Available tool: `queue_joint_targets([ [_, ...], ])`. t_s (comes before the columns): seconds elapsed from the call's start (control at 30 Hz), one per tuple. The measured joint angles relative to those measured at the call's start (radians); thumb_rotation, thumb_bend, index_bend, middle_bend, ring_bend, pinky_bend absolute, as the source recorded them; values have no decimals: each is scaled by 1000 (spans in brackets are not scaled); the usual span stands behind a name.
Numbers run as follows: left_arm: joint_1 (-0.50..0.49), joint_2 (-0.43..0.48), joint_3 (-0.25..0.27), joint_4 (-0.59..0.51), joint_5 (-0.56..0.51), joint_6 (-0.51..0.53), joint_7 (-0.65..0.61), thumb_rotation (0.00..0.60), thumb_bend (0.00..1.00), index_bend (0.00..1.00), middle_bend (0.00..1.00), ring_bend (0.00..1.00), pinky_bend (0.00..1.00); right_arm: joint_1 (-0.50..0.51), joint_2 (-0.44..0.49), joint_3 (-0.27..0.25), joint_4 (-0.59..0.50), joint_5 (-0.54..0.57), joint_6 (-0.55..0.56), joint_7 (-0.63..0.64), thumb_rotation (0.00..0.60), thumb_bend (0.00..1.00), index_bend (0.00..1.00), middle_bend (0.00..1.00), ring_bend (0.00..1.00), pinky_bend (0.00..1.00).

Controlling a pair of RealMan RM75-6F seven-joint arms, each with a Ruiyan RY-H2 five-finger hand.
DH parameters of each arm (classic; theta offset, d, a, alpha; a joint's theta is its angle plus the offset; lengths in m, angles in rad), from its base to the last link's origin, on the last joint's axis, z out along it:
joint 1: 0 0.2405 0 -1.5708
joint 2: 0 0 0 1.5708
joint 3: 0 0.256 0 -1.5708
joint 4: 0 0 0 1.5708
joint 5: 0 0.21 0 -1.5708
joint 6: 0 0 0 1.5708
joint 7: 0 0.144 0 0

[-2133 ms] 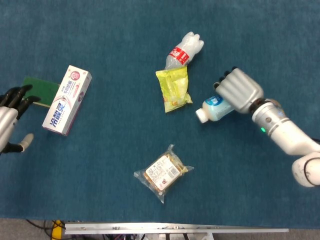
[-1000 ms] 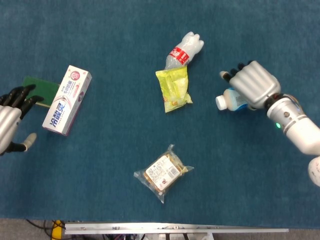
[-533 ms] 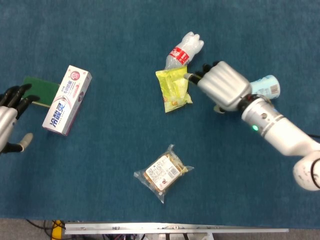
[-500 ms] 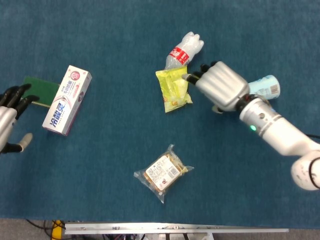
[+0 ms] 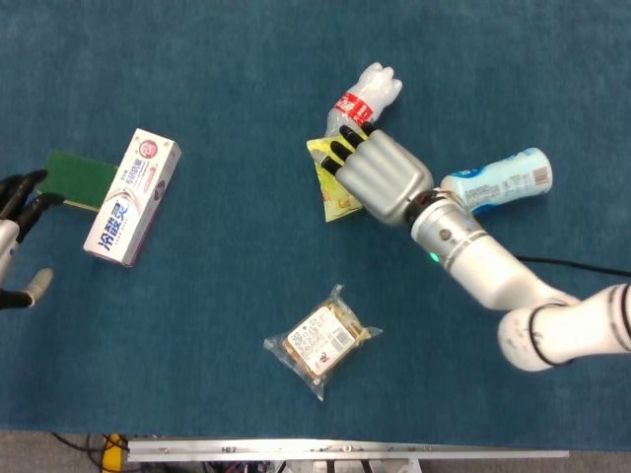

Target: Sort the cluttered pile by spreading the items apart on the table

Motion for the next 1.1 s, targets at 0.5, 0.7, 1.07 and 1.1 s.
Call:
queue_joint_targets([
  [0.5,18,14,7,-1,3,9,-14,600,343,136,30,11,148,56,-127,-8,168,80,-9,-22,600,0,46,180,90,221],
  [0.7,25,19,8,5,0,11,-27,600,342,136,29,10,148,75,-177,-14,239,107,-29,-31,600,0,46,180,90,221],
  [1.07,31,21,9,20,6,11,-53,600,343,136,29,10,148,101,-269,-29,342,139,-39,-69,600,0,162,249,114,222],
  [1.1,32,21,9,21,6,11,-56,600,343,136,29,10,148,101,-275,-29,349,137,-37,-69,600,0,183,260,124,223],
])
